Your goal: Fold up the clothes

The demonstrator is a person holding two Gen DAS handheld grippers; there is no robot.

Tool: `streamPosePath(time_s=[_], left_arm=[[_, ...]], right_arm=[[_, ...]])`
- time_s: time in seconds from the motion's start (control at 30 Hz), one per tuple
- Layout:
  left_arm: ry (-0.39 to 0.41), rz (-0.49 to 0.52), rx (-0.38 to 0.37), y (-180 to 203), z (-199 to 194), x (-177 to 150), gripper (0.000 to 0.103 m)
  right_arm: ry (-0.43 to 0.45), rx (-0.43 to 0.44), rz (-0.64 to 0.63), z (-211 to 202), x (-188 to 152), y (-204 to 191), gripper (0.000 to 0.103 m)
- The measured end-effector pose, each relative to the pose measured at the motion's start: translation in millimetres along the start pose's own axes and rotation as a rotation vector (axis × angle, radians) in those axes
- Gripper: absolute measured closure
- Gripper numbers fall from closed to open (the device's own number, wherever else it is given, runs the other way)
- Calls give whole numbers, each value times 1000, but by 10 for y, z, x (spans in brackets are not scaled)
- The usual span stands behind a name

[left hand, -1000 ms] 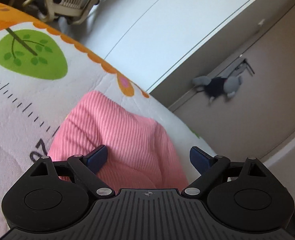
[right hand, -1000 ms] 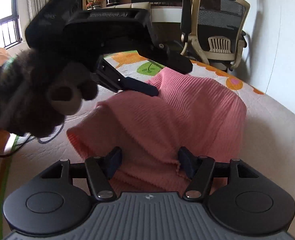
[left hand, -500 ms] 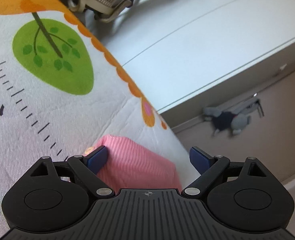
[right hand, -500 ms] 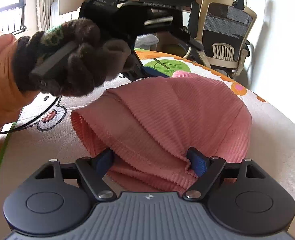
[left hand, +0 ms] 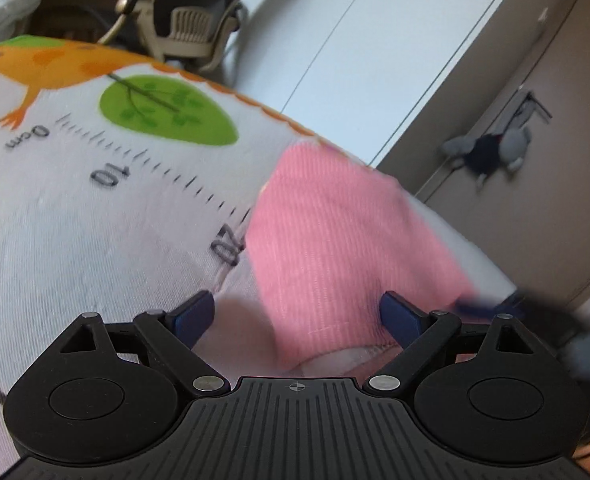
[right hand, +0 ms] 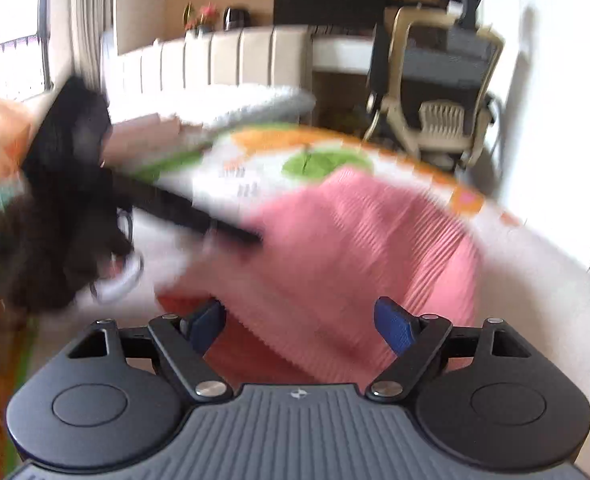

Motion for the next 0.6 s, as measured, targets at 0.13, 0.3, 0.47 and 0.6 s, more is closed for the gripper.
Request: streamPosePath(time_s=[0.13, 0.3, 0.47, 0.6], left_arm=[[27, 57, 13, 15, 4, -88, 7], [39, 75, 9, 28, -17, -127, 6], [44, 107, 37, 76, -5, -158, 6], [45, 109, 36, 85, -11, -169, 6]], right_arm=[[-25, -148, -3, -5, 58, 195, 21], [-173, -206, -10, 316, -173, 310, 18], [-157, -238, -57, 266, 15, 386, 17], [-83, -324, -68, 261, 260, 533, 17]])
Point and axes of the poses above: each gripper's, at about its wrist camera, not at the fingertips, and z roughly the way its jaws point, y to its right, x to its top, the point moved 2 cm from there along z, roughly the way its jaws point, and after that the axes turned 12 degrees about -z, right-handed, at the moved point
